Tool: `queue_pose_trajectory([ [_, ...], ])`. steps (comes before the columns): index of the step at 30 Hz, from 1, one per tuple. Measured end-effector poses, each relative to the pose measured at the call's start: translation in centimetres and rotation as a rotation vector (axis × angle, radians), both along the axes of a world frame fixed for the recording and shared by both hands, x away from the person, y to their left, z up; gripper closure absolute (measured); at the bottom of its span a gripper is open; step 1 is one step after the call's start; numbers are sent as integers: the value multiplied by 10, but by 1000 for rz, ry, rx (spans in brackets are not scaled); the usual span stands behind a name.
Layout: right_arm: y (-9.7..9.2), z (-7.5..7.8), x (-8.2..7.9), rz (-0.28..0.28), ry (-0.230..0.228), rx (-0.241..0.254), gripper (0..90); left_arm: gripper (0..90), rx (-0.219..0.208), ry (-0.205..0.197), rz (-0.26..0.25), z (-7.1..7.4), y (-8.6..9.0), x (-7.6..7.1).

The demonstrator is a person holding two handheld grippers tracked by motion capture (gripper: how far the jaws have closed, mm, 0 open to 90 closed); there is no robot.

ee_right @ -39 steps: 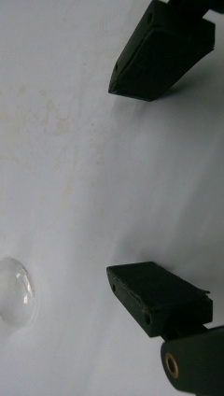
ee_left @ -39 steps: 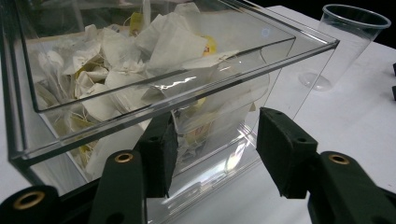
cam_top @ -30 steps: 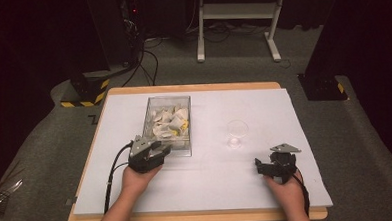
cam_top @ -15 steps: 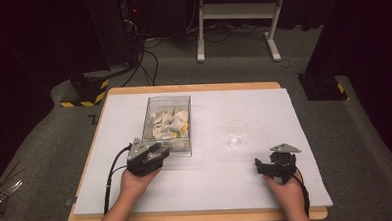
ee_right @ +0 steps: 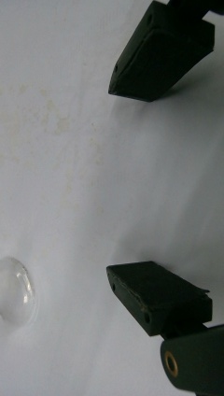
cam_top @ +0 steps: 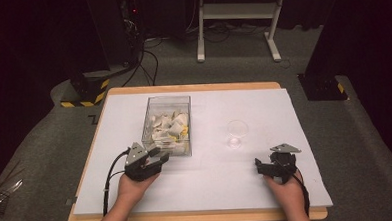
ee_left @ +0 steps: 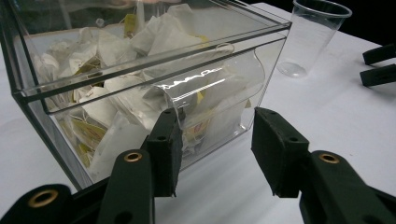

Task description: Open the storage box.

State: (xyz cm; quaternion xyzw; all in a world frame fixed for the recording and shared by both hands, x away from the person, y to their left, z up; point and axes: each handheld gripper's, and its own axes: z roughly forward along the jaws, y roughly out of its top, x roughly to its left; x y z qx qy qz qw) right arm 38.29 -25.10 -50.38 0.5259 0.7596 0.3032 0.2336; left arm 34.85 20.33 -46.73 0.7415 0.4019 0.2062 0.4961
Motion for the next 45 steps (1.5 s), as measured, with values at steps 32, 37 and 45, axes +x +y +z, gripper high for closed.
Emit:
queue_pose_trajectory([
  [32, 0, 0, 0, 1, -2, 0, 125, 535, -25, -11, -41, -2, 4, -44],
  [37, 0, 0, 0, 4, -4, -2, 128, 538, -20, -28, -39, -4, 5, -50],
  [45, 0, 0, 0, 4, -4, -1, 128, 532, -4, -66, 8, 1, 16, -60],
])
